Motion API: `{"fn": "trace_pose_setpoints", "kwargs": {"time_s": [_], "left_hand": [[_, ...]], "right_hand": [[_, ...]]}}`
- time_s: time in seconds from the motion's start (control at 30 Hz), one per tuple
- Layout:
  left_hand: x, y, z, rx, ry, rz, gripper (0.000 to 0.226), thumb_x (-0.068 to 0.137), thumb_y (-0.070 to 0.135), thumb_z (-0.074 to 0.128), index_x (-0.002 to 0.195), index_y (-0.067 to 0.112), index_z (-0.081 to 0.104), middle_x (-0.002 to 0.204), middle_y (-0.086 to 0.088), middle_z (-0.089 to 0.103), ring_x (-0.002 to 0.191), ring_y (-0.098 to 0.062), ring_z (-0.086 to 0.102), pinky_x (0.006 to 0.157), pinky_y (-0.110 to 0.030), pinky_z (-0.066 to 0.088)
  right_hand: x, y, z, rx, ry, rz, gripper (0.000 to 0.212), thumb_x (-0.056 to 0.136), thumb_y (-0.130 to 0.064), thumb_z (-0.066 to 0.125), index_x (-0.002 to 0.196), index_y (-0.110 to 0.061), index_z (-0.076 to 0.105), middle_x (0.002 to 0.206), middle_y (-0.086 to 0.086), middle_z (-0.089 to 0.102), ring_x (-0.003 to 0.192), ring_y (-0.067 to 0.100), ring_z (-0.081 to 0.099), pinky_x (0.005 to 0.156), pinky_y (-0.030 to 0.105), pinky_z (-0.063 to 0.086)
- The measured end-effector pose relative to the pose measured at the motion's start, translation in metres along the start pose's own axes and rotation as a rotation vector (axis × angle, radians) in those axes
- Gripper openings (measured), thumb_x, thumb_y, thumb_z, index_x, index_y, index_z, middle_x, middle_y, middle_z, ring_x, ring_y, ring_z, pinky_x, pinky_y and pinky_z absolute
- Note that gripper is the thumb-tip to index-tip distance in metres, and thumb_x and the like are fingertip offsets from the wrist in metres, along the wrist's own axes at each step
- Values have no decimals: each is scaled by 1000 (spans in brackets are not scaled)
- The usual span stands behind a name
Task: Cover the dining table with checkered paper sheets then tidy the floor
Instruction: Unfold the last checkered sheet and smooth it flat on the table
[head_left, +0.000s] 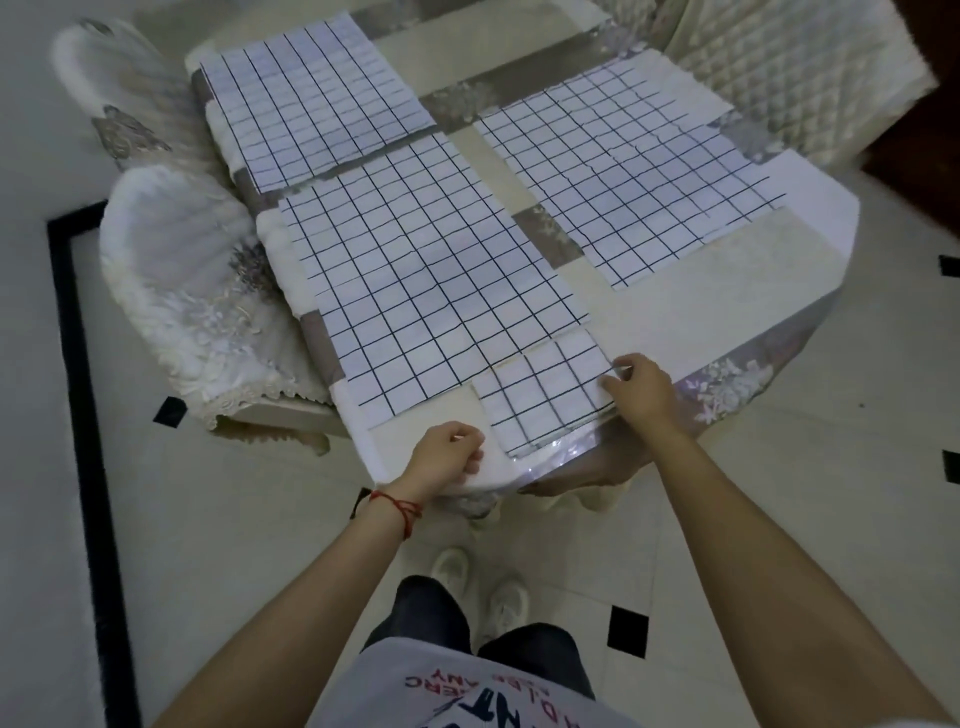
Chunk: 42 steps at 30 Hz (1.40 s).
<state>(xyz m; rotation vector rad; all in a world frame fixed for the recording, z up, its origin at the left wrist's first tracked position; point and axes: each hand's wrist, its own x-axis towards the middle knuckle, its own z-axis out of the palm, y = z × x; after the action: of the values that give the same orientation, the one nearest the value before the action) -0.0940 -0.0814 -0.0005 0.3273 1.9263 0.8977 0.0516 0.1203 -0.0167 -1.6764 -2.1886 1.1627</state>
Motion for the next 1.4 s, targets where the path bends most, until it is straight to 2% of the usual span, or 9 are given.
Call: {"fn": "trace_pose_setpoints", "kwargs": {"time_s": [0.23,0.3,0.47,0.63,0.77,0.87,1.03,1.2,1.4], "left_hand": [[4,7,-3,37,131,108,20,89,21,54,106,11,60,89,-6,64,85,-24,62,82,-40,51],[1,16,-3,45,186,230,14,88,22,55,100,18,61,92,-1,63,88,-18,60,81,-30,52],[-9,52,1,-52,364,515,14,88,13,54,98,18,63,92,5,62,83,3,54,68,0,40],[-25,92,-1,-12,131,694,29,89,13,53,109,34,57,110,20,56,103,6,50,76,3,38],[-46,114,-1,66,-134,877,25,86,31,54,110,32,62,120,21,56,122,9,40,101,-14,31],[-53,118,2,252,-96,995,22,79,30,68,99,22,71,100,30,57,105,29,37,98,-15,27],[-56,120,-5,275,-116,952,14,84,17,64,72,10,68,54,11,52,54,4,49,55,-7,35],[-58,128,-19,123,-85,962,24,86,14,61,63,17,62,48,11,47,48,0,41,51,-8,31],[-63,139,-15,-104,-133,854,25,86,18,60,63,9,62,58,1,45,56,-7,41,58,-19,36]], "right_hand": [[-39,-25,-4,297,40,-134,9,86,-15,63,92,-11,66,93,5,65,88,18,59,77,20,47],[-53,-35,-15,264,72,-253,3,85,-16,64,87,-17,65,93,-2,57,90,19,57,73,13,44],[-81,-58,-44,-125,360,-607,8,78,-9,68,85,-10,72,88,13,59,86,32,54,73,34,33],[-105,-77,-69,-216,370,-729,11,81,-9,61,85,-10,71,82,8,67,81,30,60,74,27,26],[-118,-90,-81,-309,355,-736,15,84,-10,56,88,-7,70,81,10,67,79,31,62,73,36,38],[-129,-98,-88,-331,402,-748,15,82,-7,57,88,-6,70,78,11,66,77,32,62,71,39,41],[-144,-108,-97,-220,486,-792,15,81,-3,58,90,-5,70,81,11,65,78,31,61,71,43,48],[-154,-96,-100,307,592,-434,41,84,-18,65,124,-17,54,118,-2,53,104,10,52,88,10,39],[-169,-57,-91,693,361,118,50,89,-31,58,133,-11,46,135,10,49,124,23,48,106,38,38]]}}
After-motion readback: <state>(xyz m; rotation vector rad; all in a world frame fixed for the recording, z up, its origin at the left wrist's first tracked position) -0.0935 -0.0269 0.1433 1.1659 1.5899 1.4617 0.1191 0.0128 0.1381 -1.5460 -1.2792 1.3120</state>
